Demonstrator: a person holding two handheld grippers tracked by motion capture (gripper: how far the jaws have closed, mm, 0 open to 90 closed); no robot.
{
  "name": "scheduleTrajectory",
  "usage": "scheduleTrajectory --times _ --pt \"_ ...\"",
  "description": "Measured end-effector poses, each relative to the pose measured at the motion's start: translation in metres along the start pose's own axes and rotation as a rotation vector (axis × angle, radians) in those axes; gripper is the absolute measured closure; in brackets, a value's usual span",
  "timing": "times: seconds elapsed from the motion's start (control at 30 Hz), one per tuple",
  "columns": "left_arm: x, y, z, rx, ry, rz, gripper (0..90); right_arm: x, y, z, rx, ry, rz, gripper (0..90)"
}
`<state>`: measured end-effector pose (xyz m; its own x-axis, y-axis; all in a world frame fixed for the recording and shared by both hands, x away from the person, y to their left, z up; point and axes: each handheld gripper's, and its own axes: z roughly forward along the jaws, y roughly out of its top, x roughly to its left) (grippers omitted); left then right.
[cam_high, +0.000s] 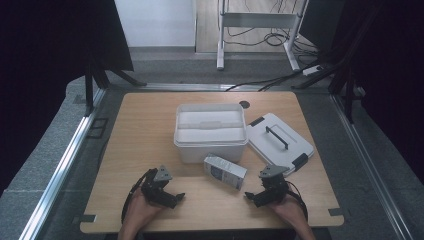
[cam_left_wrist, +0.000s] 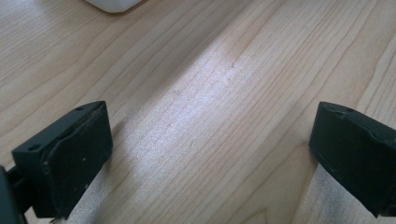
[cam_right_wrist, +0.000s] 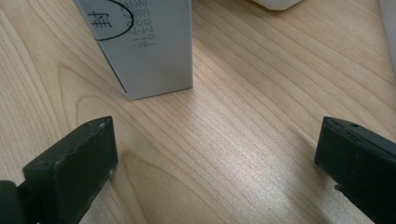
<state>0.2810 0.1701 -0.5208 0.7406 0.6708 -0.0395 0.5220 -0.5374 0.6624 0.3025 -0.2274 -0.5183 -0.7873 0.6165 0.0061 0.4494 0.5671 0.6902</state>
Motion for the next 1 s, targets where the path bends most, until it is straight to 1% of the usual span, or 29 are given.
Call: scheduleTrajectory --times 0.83,0.9,1.0 --pt "0.0005 0.0017 0.0015 -0.001 0.002 -0.003 0.0 0.0 -0.0001 -0.0006 0.003 0.001 0.001 0.0" --pt "0.0005 0.0017 0.0015 -0.001 0.002 -0.003 0.0 0.0006 0.0019 -0.0015 0.018 0.007 -0.002 1.2" --pt "0.0006 0.0017 0.0015 -0.001 0.002 -0.003 0.0 0.0008 0.0049 -0.0042 0.02 0.017 -0.007 1.7"
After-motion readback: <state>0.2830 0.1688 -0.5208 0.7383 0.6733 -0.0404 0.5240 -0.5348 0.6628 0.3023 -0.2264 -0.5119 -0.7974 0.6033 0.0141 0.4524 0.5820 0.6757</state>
